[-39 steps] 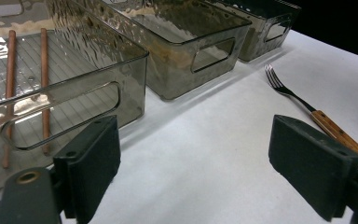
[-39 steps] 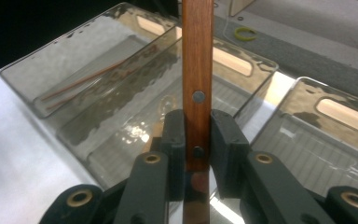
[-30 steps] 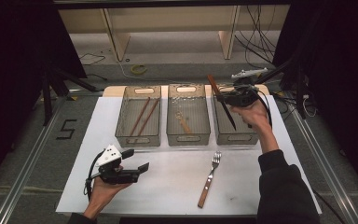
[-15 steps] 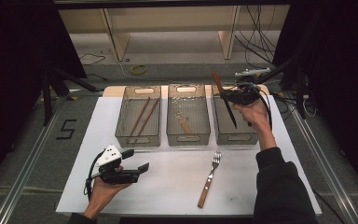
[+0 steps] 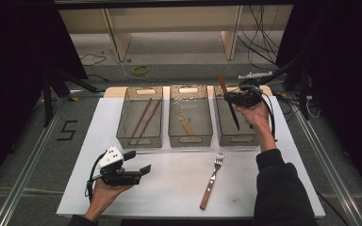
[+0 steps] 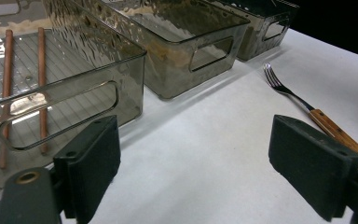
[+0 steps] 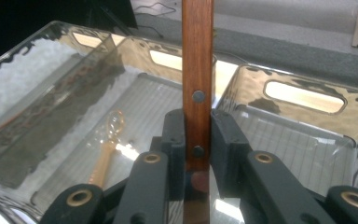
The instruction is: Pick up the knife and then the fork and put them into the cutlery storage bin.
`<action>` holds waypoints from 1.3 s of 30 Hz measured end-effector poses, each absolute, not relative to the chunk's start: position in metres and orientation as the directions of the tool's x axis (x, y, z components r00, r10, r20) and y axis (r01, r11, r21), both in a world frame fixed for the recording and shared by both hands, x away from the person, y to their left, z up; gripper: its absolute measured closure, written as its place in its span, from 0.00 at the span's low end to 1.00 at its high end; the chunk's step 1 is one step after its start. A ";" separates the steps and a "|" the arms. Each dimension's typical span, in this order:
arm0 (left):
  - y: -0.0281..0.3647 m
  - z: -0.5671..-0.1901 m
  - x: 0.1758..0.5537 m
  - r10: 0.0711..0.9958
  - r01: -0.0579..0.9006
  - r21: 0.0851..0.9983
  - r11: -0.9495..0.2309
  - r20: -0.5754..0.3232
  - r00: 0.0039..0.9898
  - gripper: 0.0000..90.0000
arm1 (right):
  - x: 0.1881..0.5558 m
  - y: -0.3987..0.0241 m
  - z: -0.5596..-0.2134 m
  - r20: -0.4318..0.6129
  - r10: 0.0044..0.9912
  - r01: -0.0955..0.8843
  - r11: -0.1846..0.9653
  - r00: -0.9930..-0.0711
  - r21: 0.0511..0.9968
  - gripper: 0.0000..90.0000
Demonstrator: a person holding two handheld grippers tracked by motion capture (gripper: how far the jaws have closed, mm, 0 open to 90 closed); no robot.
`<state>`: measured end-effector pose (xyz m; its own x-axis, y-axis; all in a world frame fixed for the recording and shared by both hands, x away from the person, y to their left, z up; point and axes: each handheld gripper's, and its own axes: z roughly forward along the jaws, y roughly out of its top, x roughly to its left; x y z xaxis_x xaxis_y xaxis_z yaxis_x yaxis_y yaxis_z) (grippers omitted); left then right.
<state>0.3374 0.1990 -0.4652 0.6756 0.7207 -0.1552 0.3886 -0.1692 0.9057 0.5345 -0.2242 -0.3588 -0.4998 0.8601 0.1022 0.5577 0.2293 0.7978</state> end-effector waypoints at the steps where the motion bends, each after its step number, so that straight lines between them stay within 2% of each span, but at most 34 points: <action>1: 0.199 -0.465 0.337 0.721 0.389 0.906 -0.169 -0.156 0.676 0.18 | 0.535 -0.224 -0.360 0.102 0.864 0.561 0.227 -0.494 0.796 0.86; 27: 0.199 -0.465 0.337 0.722 0.389 0.906 -0.165 -0.158 0.674 0.18 | 0.539 -0.229 -0.391 0.148 0.891 0.618 0.170 -0.429 0.768 0.86; 34: 0.199 -0.465 0.337 0.721 0.388 0.907 -0.165 -0.157 0.675 0.18 | 0.542 -0.232 -0.400 0.159 0.911 0.668 0.151 -0.379 0.729 0.85; 36: 0.199 -0.465 0.337 0.720 0.387 0.906 -0.172 -0.153 0.677 0.18 | 0.544 -0.232 -0.403 0.161 0.909 0.693 0.170 -0.385 0.700 0.82; 39: 0.199 -0.465 0.337 0.720 0.386 0.906 -0.172 -0.152 0.677 0.18 | 0.544 -0.232 -0.404 0.110 0.927 0.699 0.189 -0.359 0.690 0.69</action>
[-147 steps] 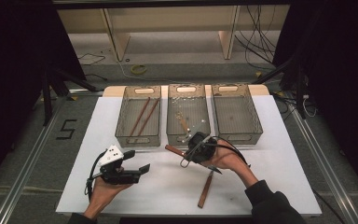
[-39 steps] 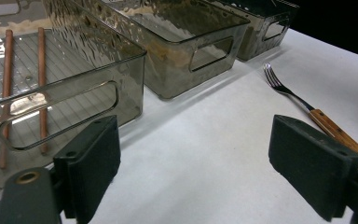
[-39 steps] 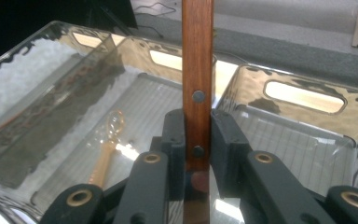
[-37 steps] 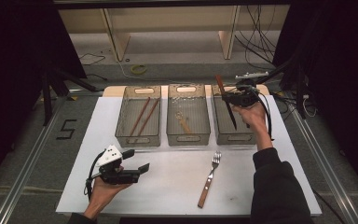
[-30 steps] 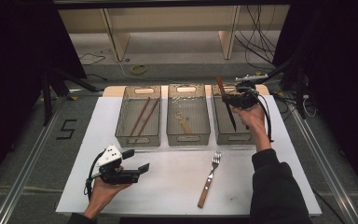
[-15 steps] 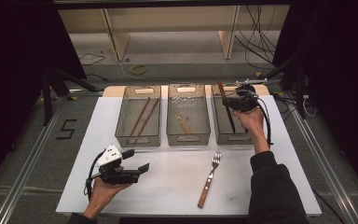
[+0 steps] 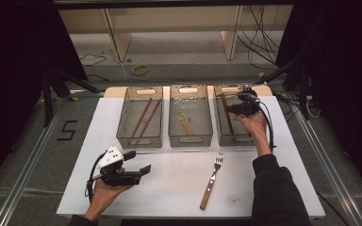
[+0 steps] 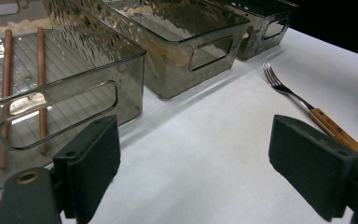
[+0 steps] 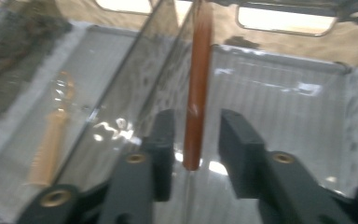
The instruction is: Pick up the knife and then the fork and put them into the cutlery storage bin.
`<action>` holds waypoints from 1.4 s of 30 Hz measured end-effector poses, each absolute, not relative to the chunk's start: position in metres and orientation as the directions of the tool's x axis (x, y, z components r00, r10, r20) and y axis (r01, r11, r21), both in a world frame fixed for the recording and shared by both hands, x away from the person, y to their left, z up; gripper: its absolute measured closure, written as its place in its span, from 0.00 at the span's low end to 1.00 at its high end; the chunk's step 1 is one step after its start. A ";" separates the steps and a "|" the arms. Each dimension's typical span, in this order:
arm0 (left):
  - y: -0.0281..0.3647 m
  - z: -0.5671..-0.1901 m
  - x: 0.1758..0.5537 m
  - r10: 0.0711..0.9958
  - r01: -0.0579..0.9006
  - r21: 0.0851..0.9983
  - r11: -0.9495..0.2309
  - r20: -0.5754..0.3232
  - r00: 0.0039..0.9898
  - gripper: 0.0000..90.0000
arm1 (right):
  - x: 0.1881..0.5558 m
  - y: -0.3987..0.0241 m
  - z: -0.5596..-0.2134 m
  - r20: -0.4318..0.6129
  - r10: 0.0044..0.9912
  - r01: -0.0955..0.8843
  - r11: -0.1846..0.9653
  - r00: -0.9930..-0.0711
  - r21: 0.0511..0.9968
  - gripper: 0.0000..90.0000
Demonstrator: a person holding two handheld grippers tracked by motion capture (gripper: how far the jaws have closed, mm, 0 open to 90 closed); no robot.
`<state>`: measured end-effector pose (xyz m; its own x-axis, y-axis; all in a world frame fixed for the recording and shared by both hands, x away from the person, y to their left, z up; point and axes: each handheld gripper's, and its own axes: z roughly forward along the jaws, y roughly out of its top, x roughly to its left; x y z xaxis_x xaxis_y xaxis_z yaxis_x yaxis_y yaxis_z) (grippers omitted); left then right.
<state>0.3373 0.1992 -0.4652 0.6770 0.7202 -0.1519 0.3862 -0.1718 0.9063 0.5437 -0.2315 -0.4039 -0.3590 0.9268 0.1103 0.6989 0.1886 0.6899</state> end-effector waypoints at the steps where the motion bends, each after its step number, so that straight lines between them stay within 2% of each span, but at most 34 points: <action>1: 0.199 -0.465 0.337 0.720 0.387 0.906 -0.171 -0.153 0.677 0.18 | 0.543 -0.231 -0.403 0.104 0.927 0.698 0.194 -0.360 0.689 0.66; 7: 0.199 -0.465 0.337 0.721 0.386 0.906 -0.172 -0.151 0.677 0.18 | 0.532 -0.227 -0.391 0.103 0.902 0.652 0.221 -0.420 0.726 0.55; 13: 0.199 -0.466 0.337 0.722 0.387 0.906 -0.172 -0.151 0.675 0.18 | 0.499 -0.211 -0.383 0.083 0.830 0.592 0.319 -0.552 0.740 0.49; 18: 0.200 -0.466 0.337 0.724 0.388 0.906 -0.171 -0.151 0.673 0.18 | 0.467 -0.200 -0.388 0.109 0.768 0.568 0.362 -0.631 0.739 0.47; 29: 0.199 -0.465 0.336 0.725 0.389 0.906 -0.169 -0.154 0.672 0.18 | 0.414 -0.184 -0.421 0.144 0.688 0.554 0.423 -0.712 0.717 0.46; 34: 0.200 -0.465 0.336 0.724 0.387 0.906 -0.170 -0.152 0.673 0.18 | 0.395 -0.178 -0.436 0.153 0.653 0.550 0.461 -0.742 0.697 0.50; 42: 0.200 -0.465 0.336 0.724 0.387 0.906 -0.170 -0.151 0.673 0.18 | 0.369 -0.169 -0.446 0.165 0.604 0.528 0.493 -0.780 0.691 0.74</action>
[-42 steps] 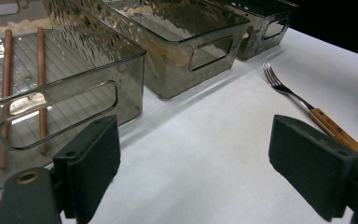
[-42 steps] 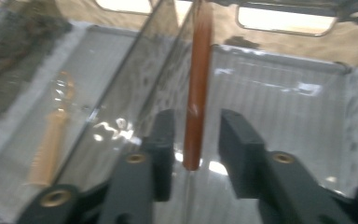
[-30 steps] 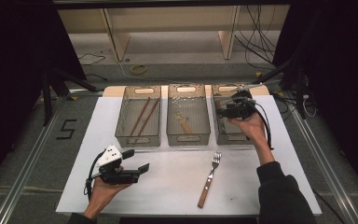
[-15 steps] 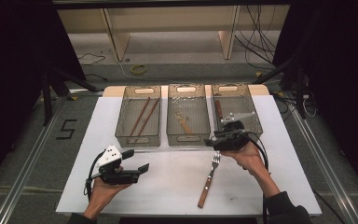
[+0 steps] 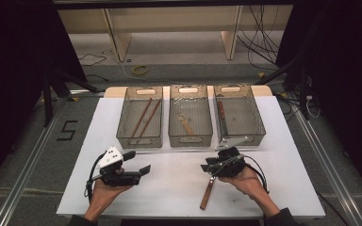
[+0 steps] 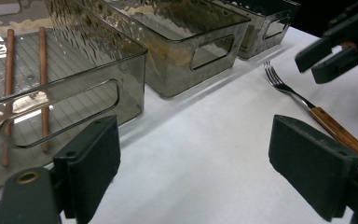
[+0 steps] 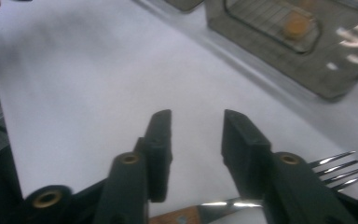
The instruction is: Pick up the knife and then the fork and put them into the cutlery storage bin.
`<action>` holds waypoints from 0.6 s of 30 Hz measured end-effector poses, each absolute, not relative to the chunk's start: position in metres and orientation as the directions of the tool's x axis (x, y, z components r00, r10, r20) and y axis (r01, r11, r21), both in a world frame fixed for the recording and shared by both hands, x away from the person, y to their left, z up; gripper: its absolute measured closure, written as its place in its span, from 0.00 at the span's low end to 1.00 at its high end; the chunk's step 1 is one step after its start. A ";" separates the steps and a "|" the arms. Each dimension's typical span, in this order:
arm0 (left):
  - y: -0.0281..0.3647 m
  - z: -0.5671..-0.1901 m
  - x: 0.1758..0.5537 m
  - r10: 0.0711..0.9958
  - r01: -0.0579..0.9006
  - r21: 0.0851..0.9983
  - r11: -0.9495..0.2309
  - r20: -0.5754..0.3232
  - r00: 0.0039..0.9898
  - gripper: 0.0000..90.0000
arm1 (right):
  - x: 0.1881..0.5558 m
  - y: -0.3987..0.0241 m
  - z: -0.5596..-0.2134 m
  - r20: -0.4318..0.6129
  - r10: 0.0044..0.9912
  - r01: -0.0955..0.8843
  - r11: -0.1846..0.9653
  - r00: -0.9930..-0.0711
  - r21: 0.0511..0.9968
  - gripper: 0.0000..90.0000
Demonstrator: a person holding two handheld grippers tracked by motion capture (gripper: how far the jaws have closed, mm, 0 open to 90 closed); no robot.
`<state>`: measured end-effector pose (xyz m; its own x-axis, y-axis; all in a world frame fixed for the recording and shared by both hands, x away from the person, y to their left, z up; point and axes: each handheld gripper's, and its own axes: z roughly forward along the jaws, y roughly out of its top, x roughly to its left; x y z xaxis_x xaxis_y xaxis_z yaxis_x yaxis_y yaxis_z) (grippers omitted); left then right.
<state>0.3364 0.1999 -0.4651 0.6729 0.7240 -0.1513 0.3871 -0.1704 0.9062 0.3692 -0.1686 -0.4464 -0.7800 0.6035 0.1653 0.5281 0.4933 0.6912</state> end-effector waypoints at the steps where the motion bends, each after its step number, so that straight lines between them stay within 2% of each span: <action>1: 0.200 -0.465 0.337 0.724 0.387 0.906 -0.170 -0.152 0.673 0.18 | 0.367 -0.167 -0.448 0.164 0.592 0.523 0.507 -0.789 0.686 0.75; 8: 0.200 -0.465 0.337 0.724 0.388 0.906 -0.170 -0.152 0.672 0.18 | 0.354 -0.160 -0.458 0.171 0.554 0.511 0.548 -0.815 0.662 0.90; 18: 0.200 -0.465 0.336 0.724 0.388 0.906 -0.171 -0.152 0.673 0.18 | 0.335 -0.148 -0.471 0.177 0.501 0.493 0.619 -0.847 0.612 0.98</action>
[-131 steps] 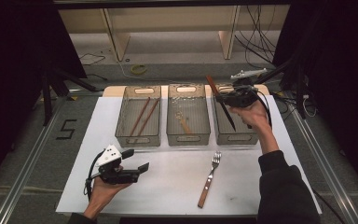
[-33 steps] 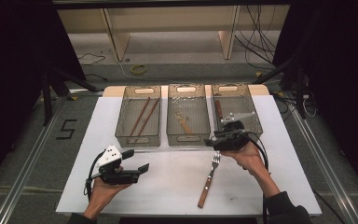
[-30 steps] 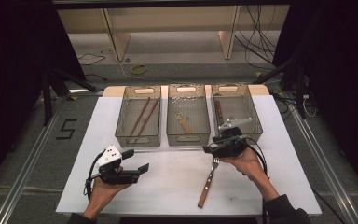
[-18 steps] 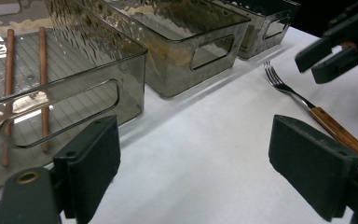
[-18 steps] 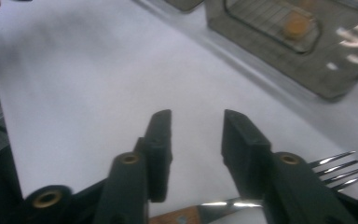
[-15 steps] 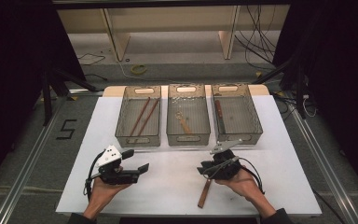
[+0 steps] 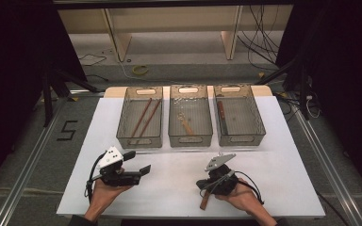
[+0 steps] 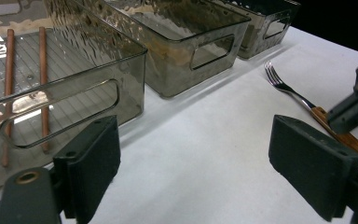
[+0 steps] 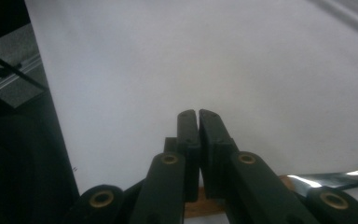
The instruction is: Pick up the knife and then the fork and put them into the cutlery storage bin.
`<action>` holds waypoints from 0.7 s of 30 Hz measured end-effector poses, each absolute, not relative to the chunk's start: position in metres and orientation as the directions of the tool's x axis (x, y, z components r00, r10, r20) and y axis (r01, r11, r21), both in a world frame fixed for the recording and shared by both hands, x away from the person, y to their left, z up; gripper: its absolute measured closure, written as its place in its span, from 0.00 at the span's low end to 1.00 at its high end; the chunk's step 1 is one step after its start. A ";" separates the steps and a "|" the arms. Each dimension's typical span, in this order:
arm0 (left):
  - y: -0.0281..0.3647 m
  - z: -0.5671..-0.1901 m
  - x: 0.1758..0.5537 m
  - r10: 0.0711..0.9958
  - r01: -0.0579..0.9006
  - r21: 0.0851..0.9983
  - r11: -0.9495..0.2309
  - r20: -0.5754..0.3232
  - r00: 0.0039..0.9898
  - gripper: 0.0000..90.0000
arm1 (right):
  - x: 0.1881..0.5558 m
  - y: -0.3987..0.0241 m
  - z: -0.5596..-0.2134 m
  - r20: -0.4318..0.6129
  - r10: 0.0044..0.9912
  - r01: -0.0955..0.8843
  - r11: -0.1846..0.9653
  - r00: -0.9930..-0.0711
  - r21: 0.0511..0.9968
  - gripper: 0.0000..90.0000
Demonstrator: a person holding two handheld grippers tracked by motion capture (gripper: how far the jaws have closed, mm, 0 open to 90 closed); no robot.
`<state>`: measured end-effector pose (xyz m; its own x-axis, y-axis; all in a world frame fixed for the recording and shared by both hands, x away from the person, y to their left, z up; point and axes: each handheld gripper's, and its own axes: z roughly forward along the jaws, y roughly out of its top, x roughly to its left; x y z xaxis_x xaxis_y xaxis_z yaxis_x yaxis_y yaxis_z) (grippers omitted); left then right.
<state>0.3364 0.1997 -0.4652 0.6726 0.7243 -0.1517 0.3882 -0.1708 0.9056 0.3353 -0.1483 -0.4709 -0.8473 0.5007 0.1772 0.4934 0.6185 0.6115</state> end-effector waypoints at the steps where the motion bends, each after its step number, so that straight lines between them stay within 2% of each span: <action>1: 0.200 -0.465 0.336 0.724 0.389 0.905 -0.171 -0.152 0.672 0.18 | 0.334 -0.147 -0.473 0.174 0.496 0.490 0.627 -0.851 0.606 0.99; 13: 0.200 -0.466 0.336 0.725 0.389 0.905 -0.174 -0.150 0.672 0.18 | 0.322 -0.144 -0.481 0.161 0.469 0.474 0.690 -0.869 0.547 1.00; 21: 0.200 -0.465 0.336 0.725 0.388 0.906 -0.171 -0.152 0.672 0.18 | 0.316 -0.157 -0.478 0.135 0.472 0.467 0.713 -0.871 0.523 1.00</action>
<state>0.3363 0.1997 -0.4652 0.6721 0.7248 -0.1515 0.3884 -0.1709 0.9055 0.3163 -0.1565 -0.4781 -0.8714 0.4717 0.1348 0.4670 0.7133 0.5226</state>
